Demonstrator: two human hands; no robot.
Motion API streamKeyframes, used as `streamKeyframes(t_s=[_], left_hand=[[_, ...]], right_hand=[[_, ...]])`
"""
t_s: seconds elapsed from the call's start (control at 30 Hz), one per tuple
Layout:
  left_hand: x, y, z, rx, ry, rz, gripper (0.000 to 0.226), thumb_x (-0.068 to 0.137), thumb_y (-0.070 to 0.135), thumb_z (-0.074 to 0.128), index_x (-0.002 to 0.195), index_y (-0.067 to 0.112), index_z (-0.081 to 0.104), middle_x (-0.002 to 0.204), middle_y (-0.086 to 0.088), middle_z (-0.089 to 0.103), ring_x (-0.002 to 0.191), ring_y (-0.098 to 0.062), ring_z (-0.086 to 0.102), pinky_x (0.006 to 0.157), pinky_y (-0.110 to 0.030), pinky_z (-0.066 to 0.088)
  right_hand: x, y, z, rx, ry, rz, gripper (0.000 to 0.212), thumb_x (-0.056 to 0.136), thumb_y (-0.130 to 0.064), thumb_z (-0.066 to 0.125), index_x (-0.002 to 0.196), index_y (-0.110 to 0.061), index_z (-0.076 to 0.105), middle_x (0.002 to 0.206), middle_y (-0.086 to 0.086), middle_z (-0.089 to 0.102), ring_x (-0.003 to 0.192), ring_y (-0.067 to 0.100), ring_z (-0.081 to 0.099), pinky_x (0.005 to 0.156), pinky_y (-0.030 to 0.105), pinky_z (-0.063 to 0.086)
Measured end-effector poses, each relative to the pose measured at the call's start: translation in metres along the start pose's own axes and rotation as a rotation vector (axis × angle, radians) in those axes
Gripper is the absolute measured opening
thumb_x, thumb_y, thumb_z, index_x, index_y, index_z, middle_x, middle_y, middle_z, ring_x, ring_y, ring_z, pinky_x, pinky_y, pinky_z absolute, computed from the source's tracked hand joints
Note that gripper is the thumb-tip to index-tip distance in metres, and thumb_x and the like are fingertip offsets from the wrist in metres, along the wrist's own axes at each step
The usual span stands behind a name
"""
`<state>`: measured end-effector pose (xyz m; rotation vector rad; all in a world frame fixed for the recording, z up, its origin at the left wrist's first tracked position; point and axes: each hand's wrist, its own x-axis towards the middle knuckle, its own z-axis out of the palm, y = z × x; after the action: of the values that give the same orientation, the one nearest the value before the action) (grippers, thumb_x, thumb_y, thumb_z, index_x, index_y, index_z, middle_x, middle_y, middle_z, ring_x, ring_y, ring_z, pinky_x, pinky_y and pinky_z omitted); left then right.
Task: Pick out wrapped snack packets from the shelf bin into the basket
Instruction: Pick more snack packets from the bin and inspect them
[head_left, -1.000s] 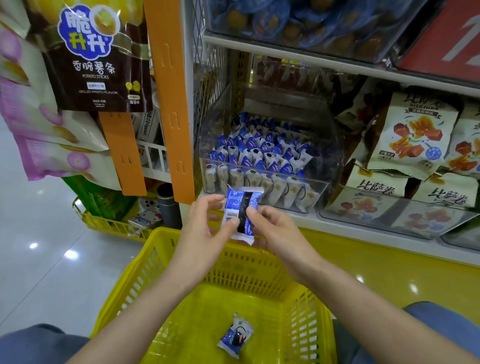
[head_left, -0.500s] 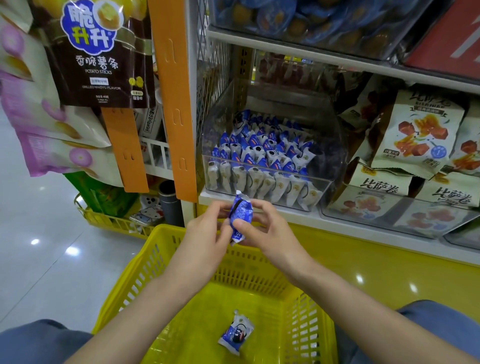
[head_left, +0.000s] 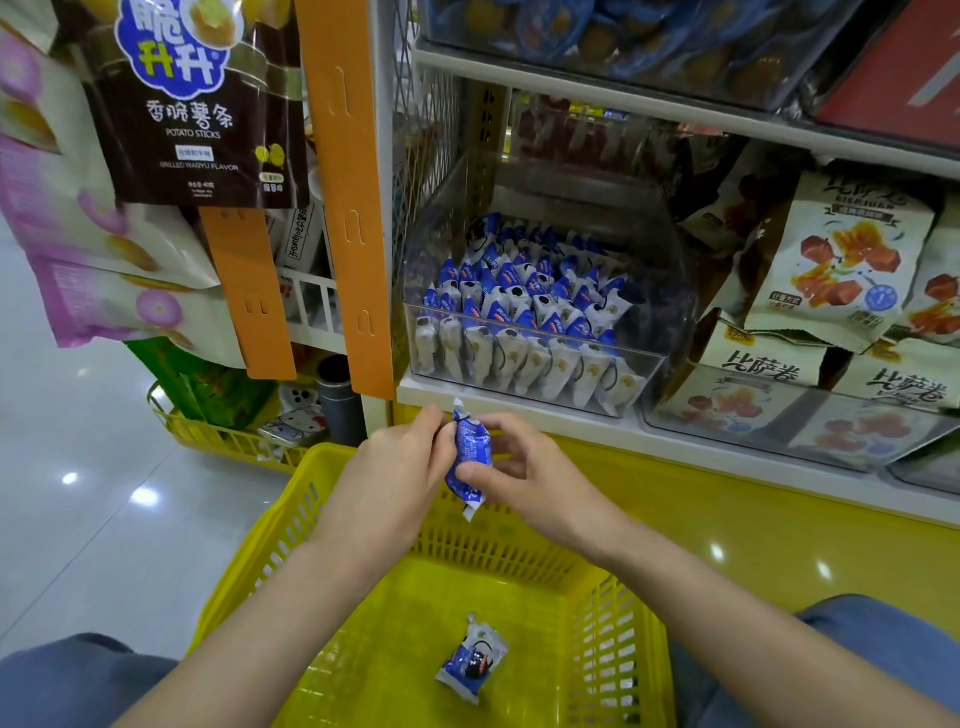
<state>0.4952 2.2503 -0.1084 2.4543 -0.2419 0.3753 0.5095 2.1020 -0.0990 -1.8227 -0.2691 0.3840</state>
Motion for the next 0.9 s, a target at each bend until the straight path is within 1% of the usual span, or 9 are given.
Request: streamKeyframes(t_s=[0.07, 0.17, 0.27, 0.3, 0.47, 0.57, 0.67, 0.8, 0.9], left_hand=[[0.000, 0.000, 0.001, -0.025, -0.009, -0.017, 0.021, 0.097, 0.025, 0.039, 0.077, 0.023, 0.040, 0.055, 0.009, 0.040, 0.047, -0.010, 0.039, 0.044, -0.022, 0.022], [0.002, 0.000, 0.002, -0.124, -0.002, -0.057, 0.024, 0.096, 0.025, 0.043, 0.073, 0.028, 0.043, 0.055, 0.010, 0.044, 0.051, -0.006, 0.048, 0.047, -0.019, 0.034], [0.002, 0.003, 0.004, -0.226, -0.030, -0.102, 0.006, 0.091, 0.025, 0.053, 0.093, 0.026, 0.059, 0.069, 0.021, 0.054, 0.069, 0.014, 0.055, 0.059, -0.003, 0.041], [0.002, 0.004, 0.005, -0.244, -0.047, -0.117, 0.013, 0.090, 0.024, 0.056, 0.102, 0.025, 0.060, 0.075, 0.024, 0.055, 0.073, 0.017, 0.055, 0.060, -0.001, 0.041], [0.003, 0.002, 0.005, -0.276, -0.091, -0.115, 0.028, 0.091, 0.018, 0.053, 0.119, 0.018, 0.059, 0.089, 0.015, 0.060, 0.079, 0.009, 0.057, 0.064, -0.001, 0.042], [0.003, 0.003, 0.005, -0.353, -0.107, -0.147, 0.027, 0.093, 0.020, 0.050, 0.120, 0.019, 0.059, 0.095, 0.013, 0.062, 0.086, 0.006, 0.059, 0.073, -0.009, 0.049], [0.002, 0.008, 0.005, -0.616, -0.159, -0.255, 0.021, 0.092, 0.031, 0.050, 0.111, 0.029, 0.059, 0.101, 0.013, 0.065, 0.093, -0.002, 0.062, 0.087, -0.032, 0.052], [0.003, 0.012, 0.008, -0.729, -0.127, -0.336, 0.022, 0.092, 0.031, 0.050, 0.106, 0.019, 0.061, 0.095, -0.003, 0.069, 0.090, -0.021, 0.066, 0.085, -0.050, 0.052], [0.004, 0.011, 0.011, -0.713, -0.090, -0.347, 0.019, 0.097, 0.024, 0.043, 0.099, 0.021, 0.062, 0.092, -0.009, 0.068, 0.089, -0.024, 0.066, 0.081, -0.052, 0.052]], right_hand=[[0.000, 0.000, -0.001, -0.018, -0.003, -0.005, 0.039, 0.086, -0.016, 0.063, 0.122, -0.022, 0.050, 0.114, 0.002, 0.061, 0.096, 0.018, 0.065, 0.072, 0.021, 0.055], [0.000, 0.001, 0.000, -0.020, 0.018, 0.001, 0.040, 0.088, -0.017, 0.060, 0.126, -0.019, 0.049, 0.116, 0.003, 0.061, 0.097, 0.019, 0.064, 0.072, 0.022, 0.055], [0.002, 0.003, -0.002, 0.010, 0.080, 0.005, 0.036, 0.091, -0.017, 0.056, 0.127, -0.015, 0.050, 0.117, 0.006, 0.062, 0.099, 0.019, 0.064, 0.077, 0.030, 0.057], [0.002, 0.004, -0.003, 0.014, 0.092, 0.001, 0.035, 0.092, -0.017, 0.054, 0.127, -0.015, 0.050, 0.116, 0.007, 0.063, 0.099, 0.019, 0.064, 0.078, 0.033, 0.057], [0.004, 0.006, -0.004, -0.033, 0.091, -0.021, 0.035, 0.094, -0.017, 0.050, 0.129, -0.014, 0.048, 0.116, 0.008, 0.063, 0.100, 0.019, 0.063, 0.078, 0.034, 0.056], [0.006, 0.008, -0.004, -0.032, 0.112, -0.027, 0.034, 0.092, -0.021, 0.054, 0.126, -0.019, 0.048, 0.116, 0.005, 0.063, 0.098, 0.015, 0.063, 0.077, 0.033, 0.057], [0.007, 0.010, -0.006, -0.123, 0.189, -0.064, 0.039, 0.084, -0.031, 0.064, 0.117, -0.032, 0.044, 0.105, -0.011, 0.060, 0.087, -0.001, 0.060, 0.076, 0.026, 0.054], [0.004, 0.016, -0.001, -0.498, 0.296, -0.219, 0.060, 0.073, -0.042, 0.072, 0.123, -0.028, 0.041, 0.101, -0.017, 0.049, 0.084, -0.005, 0.050, 0.071, 0.009, 0.043], [0.003, 0.018, -0.001, -0.611, 0.306, -0.290, 0.066, 0.069, -0.050, 0.072, 0.123, -0.022, 0.043, 0.103, -0.013, 0.041, 0.095, 0.000, 0.046, 0.076, 0.010, 0.041]])
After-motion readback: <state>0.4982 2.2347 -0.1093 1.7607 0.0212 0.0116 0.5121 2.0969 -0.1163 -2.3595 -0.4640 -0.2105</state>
